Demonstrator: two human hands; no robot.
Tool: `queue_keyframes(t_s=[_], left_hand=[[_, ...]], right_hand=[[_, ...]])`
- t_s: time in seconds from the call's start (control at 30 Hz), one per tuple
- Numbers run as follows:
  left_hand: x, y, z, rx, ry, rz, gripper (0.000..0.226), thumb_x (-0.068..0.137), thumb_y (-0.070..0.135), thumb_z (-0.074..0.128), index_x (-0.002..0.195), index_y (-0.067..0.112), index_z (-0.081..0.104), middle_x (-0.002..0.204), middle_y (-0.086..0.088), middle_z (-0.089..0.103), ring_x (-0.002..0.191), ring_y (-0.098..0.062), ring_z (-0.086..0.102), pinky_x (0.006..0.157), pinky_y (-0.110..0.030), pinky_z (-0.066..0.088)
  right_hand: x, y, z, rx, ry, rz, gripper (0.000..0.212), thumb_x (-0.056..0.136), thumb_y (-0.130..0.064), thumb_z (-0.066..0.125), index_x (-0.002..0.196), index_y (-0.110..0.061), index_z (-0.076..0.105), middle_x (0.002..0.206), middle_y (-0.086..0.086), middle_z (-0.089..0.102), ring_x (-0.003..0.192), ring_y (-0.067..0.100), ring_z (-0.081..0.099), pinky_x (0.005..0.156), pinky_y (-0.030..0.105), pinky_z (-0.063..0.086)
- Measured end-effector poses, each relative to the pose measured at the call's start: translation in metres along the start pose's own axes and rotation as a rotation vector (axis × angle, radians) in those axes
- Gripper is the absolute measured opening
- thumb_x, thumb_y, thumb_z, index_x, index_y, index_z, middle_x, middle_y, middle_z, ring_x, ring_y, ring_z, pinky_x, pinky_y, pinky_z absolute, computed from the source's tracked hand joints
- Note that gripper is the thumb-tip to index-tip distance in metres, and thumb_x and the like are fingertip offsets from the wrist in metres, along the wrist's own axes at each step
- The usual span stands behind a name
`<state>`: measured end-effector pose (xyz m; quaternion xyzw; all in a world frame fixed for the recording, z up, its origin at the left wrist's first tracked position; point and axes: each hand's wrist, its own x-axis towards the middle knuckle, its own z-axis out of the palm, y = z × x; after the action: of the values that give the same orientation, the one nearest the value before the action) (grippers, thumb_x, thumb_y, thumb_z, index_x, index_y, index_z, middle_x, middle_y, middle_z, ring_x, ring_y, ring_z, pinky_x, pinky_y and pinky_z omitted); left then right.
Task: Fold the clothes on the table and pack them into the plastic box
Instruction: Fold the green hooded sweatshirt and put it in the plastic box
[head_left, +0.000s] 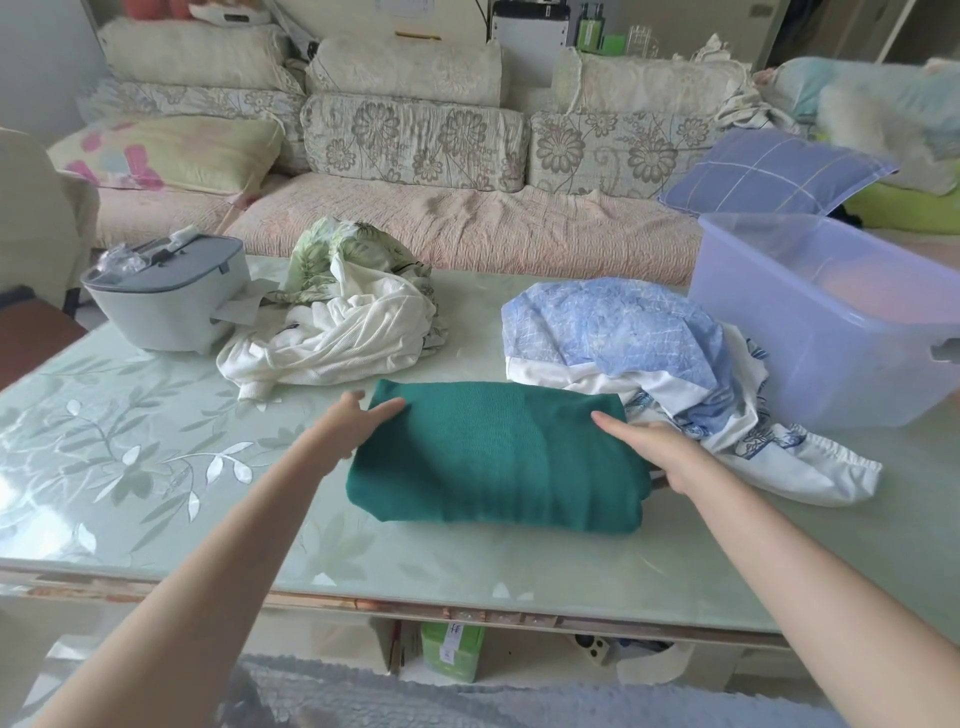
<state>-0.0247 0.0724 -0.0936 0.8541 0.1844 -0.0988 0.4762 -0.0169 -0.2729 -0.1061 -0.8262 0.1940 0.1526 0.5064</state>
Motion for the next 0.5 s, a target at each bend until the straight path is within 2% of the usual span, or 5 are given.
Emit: queue_keyframes(t_s=[0.13, 0.23, 0.33, 0.4, 0.5], left_hand=[[0.006, -0.001, -0.006, -0.088, -0.212, -0.079, 0.065, 0.084, 0.054, 0.059, 0.125, 0.004, 0.054, 0.117, -0.007, 0.062, 0.104, -0.023, 0.060, 0.094, -0.034, 0.049], [0.011, -0.002, -0.009, -0.018, -0.177, -0.032, 0.076, 0.080, 0.056, 0.063, 0.137, 0.009, 0.044, 0.135, -0.008, 0.052, 0.119, -0.025, 0.052, 0.105, -0.036, 0.039], [0.010, 0.007, -0.012, 0.114, -0.068, 0.124, 0.087, 0.082, 0.046, 0.067, 0.150, 0.016, 0.022, 0.153, -0.007, 0.029, 0.137, -0.026, 0.032, 0.108, -0.036, 0.028], [0.009, 0.018, -0.013, 0.241, -0.092, 0.279, 0.086, 0.082, 0.044, 0.068, 0.150, 0.019, 0.022, 0.155, -0.003, 0.025, 0.139, -0.022, 0.029, 0.105, -0.031, 0.028], [0.016, 0.042, -0.013, 0.358, -0.213, 0.384, 0.081, 0.081, 0.050, 0.065, 0.148, 0.025, 0.027, 0.152, 0.004, 0.031, 0.137, -0.017, 0.034, 0.102, -0.027, 0.031]], right_hand=[[0.001, -0.008, -0.004, -0.018, -0.066, 0.050, 0.075, 0.059, -0.065, 0.075, 0.114, -0.016, 0.064, 0.115, 0.006, 0.065, 0.104, 0.026, 0.061, 0.089, 0.040, 0.052], [0.003, -0.010, -0.006, -0.079, -0.072, 0.016, 0.091, 0.043, -0.074, 0.075, 0.113, -0.018, 0.063, 0.115, 0.003, 0.065, 0.106, 0.023, 0.060, 0.091, 0.038, 0.051], [0.003, -0.019, -0.011, -0.162, -0.056, -0.138, 0.075, 0.061, -0.065, 0.076, 0.117, -0.017, 0.059, 0.127, 0.003, 0.059, 0.112, 0.019, 0.056, 0.095, 0.031, 0.044], [0.006, -0.032, -0.019, -0.257, -0.123, -0.215, 0.086, 0.067, -0.058, 0.076, 0.137, -0.020, 0.046, 0.145, 0.001, 0.042, 0.130, 0.018, 0.043, 0.100, 0.027, 0.035], [0.007, -0.068, -0.021, -0.399, -0.324, -0.247, 0.097, 0.064, -0.058, 0.077, 0.145, -0.023, 0.035, 0.152, -0.002, 0.033, 0.139, 0.015, 0.031, 0.108, 0.027, 0.023]])
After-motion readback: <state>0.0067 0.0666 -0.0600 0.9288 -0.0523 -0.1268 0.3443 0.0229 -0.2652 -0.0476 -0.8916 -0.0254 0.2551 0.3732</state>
